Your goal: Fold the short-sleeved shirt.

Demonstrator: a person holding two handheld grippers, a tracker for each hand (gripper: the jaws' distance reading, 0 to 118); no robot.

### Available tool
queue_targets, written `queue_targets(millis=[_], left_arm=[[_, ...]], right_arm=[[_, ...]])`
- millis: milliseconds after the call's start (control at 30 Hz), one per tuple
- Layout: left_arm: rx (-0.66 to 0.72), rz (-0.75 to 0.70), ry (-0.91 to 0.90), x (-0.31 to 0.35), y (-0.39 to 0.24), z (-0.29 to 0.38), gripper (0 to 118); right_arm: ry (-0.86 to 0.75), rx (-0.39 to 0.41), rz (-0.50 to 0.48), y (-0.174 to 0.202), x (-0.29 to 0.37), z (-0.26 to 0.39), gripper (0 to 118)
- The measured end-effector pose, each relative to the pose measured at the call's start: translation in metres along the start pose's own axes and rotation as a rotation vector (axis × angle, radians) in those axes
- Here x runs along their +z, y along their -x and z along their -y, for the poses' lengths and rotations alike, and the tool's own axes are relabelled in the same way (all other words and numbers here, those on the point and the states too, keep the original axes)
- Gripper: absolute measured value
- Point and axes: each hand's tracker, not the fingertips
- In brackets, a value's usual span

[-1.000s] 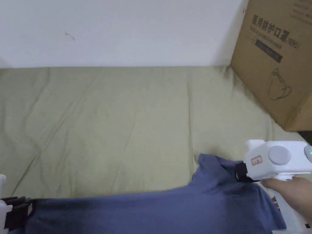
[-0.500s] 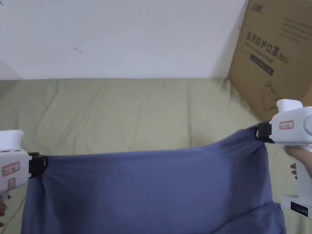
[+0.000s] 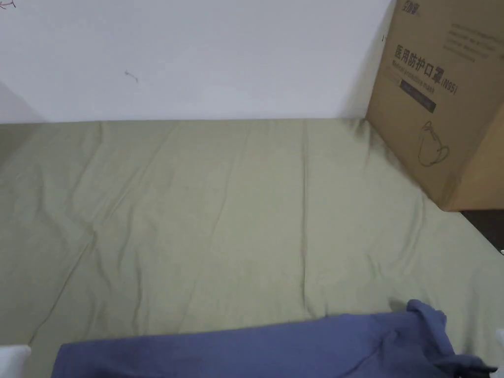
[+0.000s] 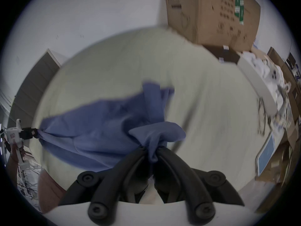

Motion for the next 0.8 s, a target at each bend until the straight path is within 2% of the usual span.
queue_targets(millis=[67, 100, 133, 167, 200, 233, 267, 333, 433, 533, 567, 600, 633, 667, 700, 733, 800], left_arm=[[-0.003, -0.053, 0.031, -0.008, 0.004, 0.013, 85], [0.000, -0.050, 0.023, -0.010, 0.007, 0.015, 109], [0.010, -0.064, 0.016, -0.011, 0.015, 0.017, 118], [0.027, -0.084, -0.014, -0.005, 0.017, 0.015, 115], [0.045, -0.087, -0.065, 0.003, 0.019, 0.010, 112], [0.066, -0.088, -0.089, 0.012, 0.019, 0.005, 112], [0.082, -0.081, -0.124, 0.024, 0.017, 0.000, 112], [0.089, -0.054, -0.245, 0.049, 0.006, -0.010, 112], [0.049, -0.029, -0.467, 0.092, -0.033, -0.013, 114], [0.054, -0.054, -0.787, 0.126, -0.080, 0.007, 111], [0.047, -0.067, -0.910, 0.135, -0.095, 0.019, 111], [0.046, -0.122, -1.017, 0.142, -0.109, 0.029, 104], [0.045, -0.180, -1.111, 0.149, -0.126, 0.039, 85], [0.048, -0.249, -1.147, 0.153, -0.137, 0.048, 60], [0.049, -0.279, -1.153, 0.157, -0.146, 0.051, 30], [0.048, -0.317, -1.142, 0.161, -0.152, 0.054, 1], [0.012, -0.239, -1.135, 0.168, -0.155, 0.056, 1]], right_arm=[[-0.009, -0.017, 0.008, -0.009, -0.020, 0.007, 8], [-0.027, -0.036, 0.004, -0.010, -0.022, 0.006, 21], [-0.060, -0.060, 0.036, -0.010, -0.022, 0.004, 64], [-0.080, -0.069, 0.105, -0.010, -0.018, 0.001, 99], [-0.090, -0.083, 0.167, -0.009, -0.015, -0.004, 118], [-0.121, -0.093, 0.154, -0.009, -0.007, -0.008, 117], [-0.215, -0.104, 0.085, -0.005, 0.007, -0.010, 117], [-0.324, -0.094, 0.028, 0.010, 0.032, -0.013, 117], [-0.590, -0.022, -0.046, 0.047, 0.078, -0.007, 117], [-0.842, 0.121, -0.017, 0.096, 0.118, 0.012, 116], [-0.956, 0.152, -0.004, 0.112, 0.132, 0.024, 116], [-1.035, 0.159, -0.012, 0.123, 0.140, 0.034, 112], [-1.081, 0.138, -0.017, 0.136, 0.147, 0.042, 99], [-1.124, 0.103, -0.012, 0.147, 0.153, 0.049, 75], [-1.149, 0.070, -0.008, 0.155, 0.160, 0.054, 29], [-1.145, 0.048, -0.041, 0.160, 0.163, 0.055, 0], [-1.111, 0.059, -0.149, 0.160, 0.167, 0.053, 0]])
